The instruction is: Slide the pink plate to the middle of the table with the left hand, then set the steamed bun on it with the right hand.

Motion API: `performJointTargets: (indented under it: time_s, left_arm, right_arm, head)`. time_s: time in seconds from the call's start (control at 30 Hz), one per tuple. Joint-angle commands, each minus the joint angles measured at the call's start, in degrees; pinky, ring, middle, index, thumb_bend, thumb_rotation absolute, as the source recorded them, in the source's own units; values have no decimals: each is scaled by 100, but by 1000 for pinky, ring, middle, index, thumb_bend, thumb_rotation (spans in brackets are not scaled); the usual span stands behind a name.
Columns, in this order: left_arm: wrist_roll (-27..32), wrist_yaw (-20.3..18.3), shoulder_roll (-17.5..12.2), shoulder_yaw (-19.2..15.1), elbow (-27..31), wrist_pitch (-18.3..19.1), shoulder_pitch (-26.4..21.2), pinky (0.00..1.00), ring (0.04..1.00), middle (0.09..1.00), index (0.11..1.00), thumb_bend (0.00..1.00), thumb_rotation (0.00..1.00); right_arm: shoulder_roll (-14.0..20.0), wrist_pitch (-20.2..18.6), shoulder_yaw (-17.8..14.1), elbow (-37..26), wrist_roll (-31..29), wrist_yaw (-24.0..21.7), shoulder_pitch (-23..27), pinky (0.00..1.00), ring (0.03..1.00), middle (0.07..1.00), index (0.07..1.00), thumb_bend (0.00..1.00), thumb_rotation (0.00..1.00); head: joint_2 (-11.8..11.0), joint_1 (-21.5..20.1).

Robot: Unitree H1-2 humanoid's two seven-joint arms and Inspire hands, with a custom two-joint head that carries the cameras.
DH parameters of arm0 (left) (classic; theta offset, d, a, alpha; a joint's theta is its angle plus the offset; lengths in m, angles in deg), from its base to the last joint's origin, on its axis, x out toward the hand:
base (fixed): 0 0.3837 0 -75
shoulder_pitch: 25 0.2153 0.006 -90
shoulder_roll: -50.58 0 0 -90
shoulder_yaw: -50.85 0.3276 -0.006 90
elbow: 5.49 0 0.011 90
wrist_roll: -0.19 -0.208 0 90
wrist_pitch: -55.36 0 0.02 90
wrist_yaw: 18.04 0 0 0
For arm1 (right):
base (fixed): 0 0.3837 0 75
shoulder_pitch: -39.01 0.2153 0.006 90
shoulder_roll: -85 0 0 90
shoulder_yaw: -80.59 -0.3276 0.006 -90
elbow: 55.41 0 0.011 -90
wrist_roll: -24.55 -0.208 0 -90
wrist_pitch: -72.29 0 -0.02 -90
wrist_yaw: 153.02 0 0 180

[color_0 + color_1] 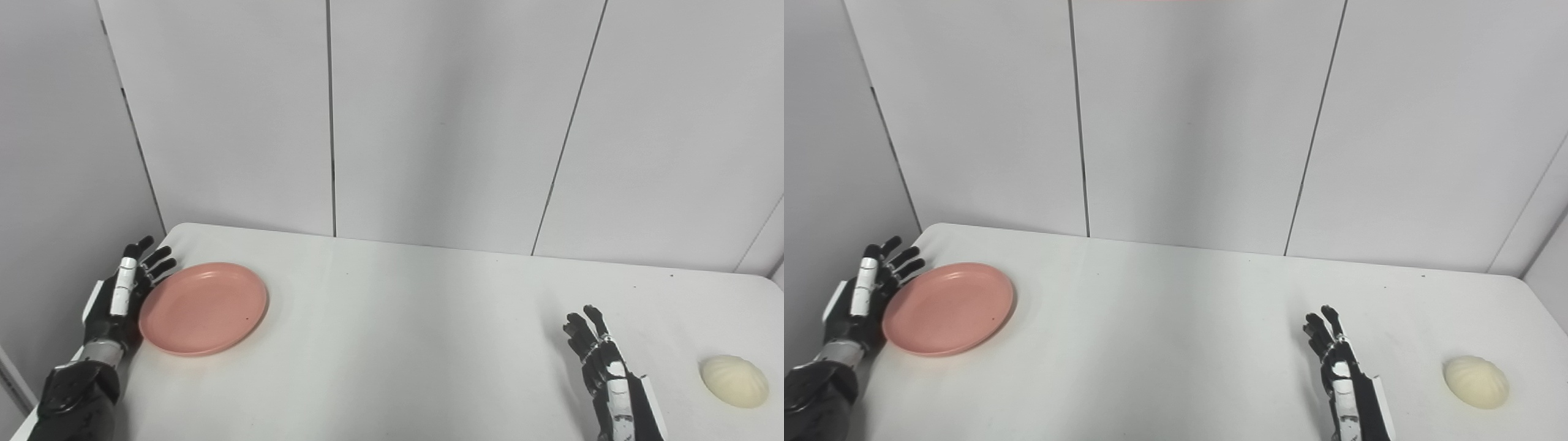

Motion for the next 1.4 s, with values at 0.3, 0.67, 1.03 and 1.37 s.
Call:
performJointTargets:
  time_s: [0.3, 0.67, 1.03, 1.37]
  left_arm:
    - [159, -224, 202, 126, 1102, 423, 198, 789, 856, 863, 909, 871, 867]
    - [-79, 279, 564, 264, 1684, 914, 118, 799, 859, 853, 912, 824, 909]
    - [-304, 740, 1035, 589, 1889, 1258, 46, 767, 833, 822, 888, 818, 906]
    - [-491, 1032, 1457, 832, 2575, 1769, 257, 761, 817, 804, 880, 802, 922]
  right_arm:
    - [-75, -64, 77, 196, -19, -32, -333, 965, 910, 907, 955, 710, 1000]
    - [-104, -194, 110, 64, -12, 4, -368, 960, 904, 900, 952, 717, 1000]
    - [-137, -212, 159, 12, 56, 17, -375, 949, 897, 893, 943, 724, 1000]
    - [-181, -323, 195, -97, 100, 59, -389, 936, 890, 893, 942, 742, 998]
  head:
    - [14, -31]
    - [64, -103]
    - [102, -160]
    - [161, -265]
